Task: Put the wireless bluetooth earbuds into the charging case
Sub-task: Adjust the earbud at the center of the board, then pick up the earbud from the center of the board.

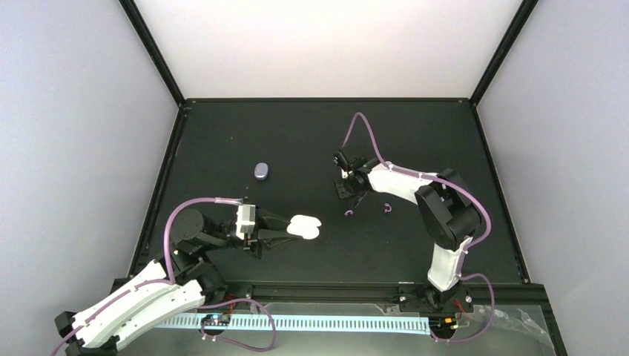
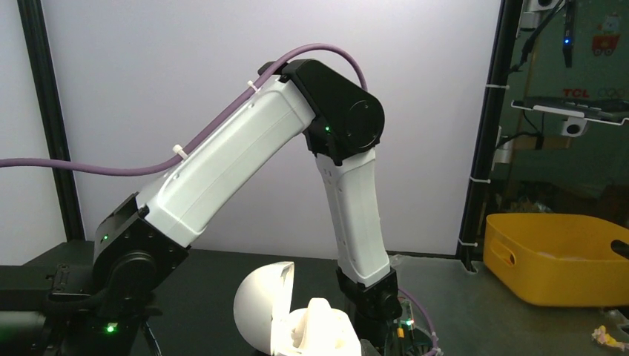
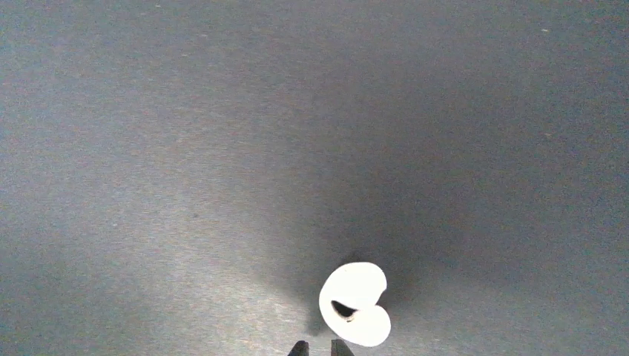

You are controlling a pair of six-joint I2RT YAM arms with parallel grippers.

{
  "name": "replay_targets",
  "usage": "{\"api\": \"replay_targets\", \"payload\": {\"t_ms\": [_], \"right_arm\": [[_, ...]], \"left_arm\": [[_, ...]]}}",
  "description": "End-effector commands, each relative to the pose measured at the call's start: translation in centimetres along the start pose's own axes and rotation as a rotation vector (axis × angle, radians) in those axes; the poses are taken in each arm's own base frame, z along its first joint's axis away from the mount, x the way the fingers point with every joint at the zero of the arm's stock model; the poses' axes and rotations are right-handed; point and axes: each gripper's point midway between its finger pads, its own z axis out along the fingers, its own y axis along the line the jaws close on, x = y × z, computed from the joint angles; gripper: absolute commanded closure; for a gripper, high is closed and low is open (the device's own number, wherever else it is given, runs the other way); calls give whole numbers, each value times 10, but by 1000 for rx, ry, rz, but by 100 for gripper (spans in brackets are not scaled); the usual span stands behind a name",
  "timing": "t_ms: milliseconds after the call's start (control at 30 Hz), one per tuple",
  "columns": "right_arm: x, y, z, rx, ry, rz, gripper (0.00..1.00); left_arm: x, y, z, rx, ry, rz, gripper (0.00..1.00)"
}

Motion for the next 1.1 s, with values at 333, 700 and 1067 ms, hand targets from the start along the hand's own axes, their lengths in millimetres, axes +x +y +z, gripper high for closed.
{"api": "replay_targets", "payload": {"t_ms": [333,700,1067], "right_arm": [[-18,6,-23,6,-71,-115,78],[-28,20,-10,-48,-62,-62,76],[-12,9,-3,-4,-27,-119,77]], "left_arm": [[0,1,3,1,3,-6,98],[0,1,2,-2,3,-6,98],[1,1,3,1,1,-9,99]]}}
